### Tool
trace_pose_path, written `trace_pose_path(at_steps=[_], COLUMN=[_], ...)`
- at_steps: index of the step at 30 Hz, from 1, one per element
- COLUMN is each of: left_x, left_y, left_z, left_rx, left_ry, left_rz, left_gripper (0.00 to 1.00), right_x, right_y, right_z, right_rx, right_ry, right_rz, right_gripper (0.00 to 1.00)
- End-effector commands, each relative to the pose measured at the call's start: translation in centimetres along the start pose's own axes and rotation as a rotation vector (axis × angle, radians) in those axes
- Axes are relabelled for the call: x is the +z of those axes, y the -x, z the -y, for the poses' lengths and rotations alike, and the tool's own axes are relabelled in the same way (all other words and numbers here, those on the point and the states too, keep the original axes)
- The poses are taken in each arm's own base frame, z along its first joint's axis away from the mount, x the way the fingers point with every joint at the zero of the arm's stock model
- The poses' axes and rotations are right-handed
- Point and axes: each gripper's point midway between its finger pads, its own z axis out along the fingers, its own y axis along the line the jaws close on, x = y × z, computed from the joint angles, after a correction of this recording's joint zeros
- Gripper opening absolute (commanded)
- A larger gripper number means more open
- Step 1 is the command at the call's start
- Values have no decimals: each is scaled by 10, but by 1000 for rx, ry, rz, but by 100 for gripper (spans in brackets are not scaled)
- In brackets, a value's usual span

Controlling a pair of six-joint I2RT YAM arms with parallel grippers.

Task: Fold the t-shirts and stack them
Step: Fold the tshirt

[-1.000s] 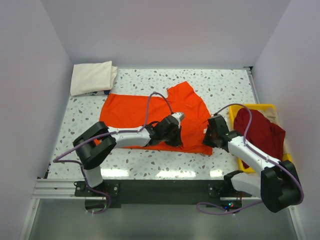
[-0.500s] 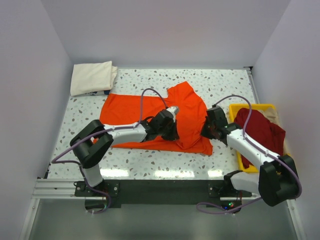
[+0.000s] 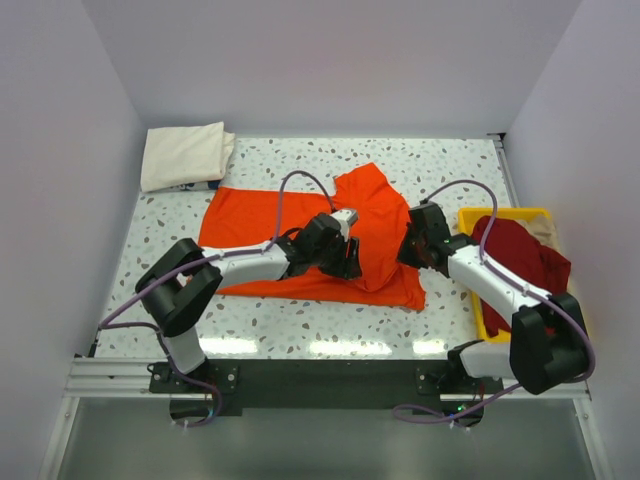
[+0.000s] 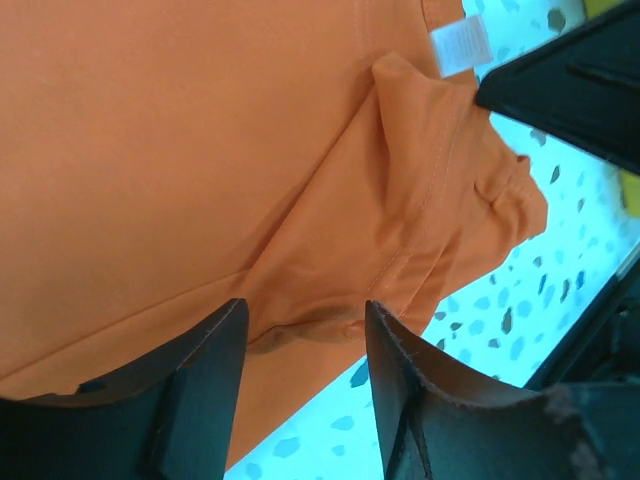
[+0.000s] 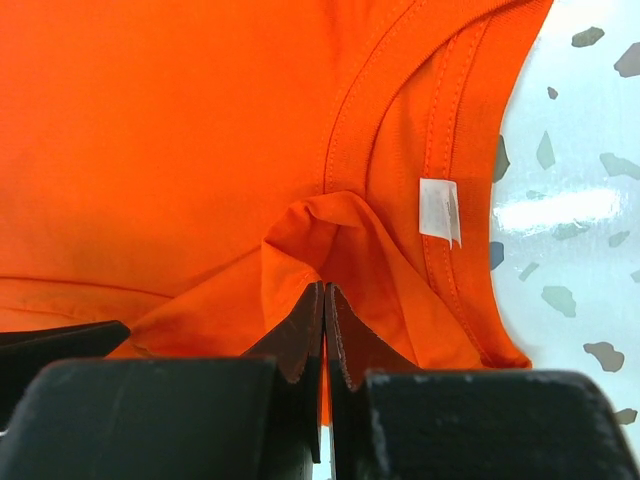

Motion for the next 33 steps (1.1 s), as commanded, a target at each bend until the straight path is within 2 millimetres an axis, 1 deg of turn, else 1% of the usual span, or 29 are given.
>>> trace_pose_path(at_steps=[1,3,7,8,9,10,11,12,16,18,20,22,28,33], left_x=[-12,-13,-13,-12,-10,-9,-8,-5,-3,3,6,10,17,18], left_y=[26,27,27,29,26,29,28,26,28,25,22,19,9,4], left_z=[24,28,36,39,40,43,43,44,51,46,45,41,42,43], left_rx=[155,202,257,268,279,297,307,315,352,353,365,372,386,391], left_ry=[-55,-59,-84,-94,-99,-99,-96,-98,-121,-103,-97,-92,-115,-131], left_rz=[61,69,84,89,78,83,76,68,81,62,46,36,20,13], left_gripper=[57,62,63,63,61,60,58,57,55,53,51,51,50,50], right_x=[-4,-3,-2,-2,-1,0,1,1,2,4,4,4,4,5], right_y=[22,22,21,21,20,20,20,20,18,18,18,18,17,17], right_z=[-15,-15,-14,-15,-14,-14,-14,-14,-14,-14,-12,-13,-13,-11], right_rx=[2,3,7,7,7,7,8,7,9,8,12,12,15,16], right_ry=[41,41,39,40,37,36,35,37,36,34,30,35,36,33], right_rz=[54,51,50,50,48,47,47,46,43,42,43,43,42,41], right_gripper=[0,0,0,0,0,0,0,0,0,0,0,0,0,0])
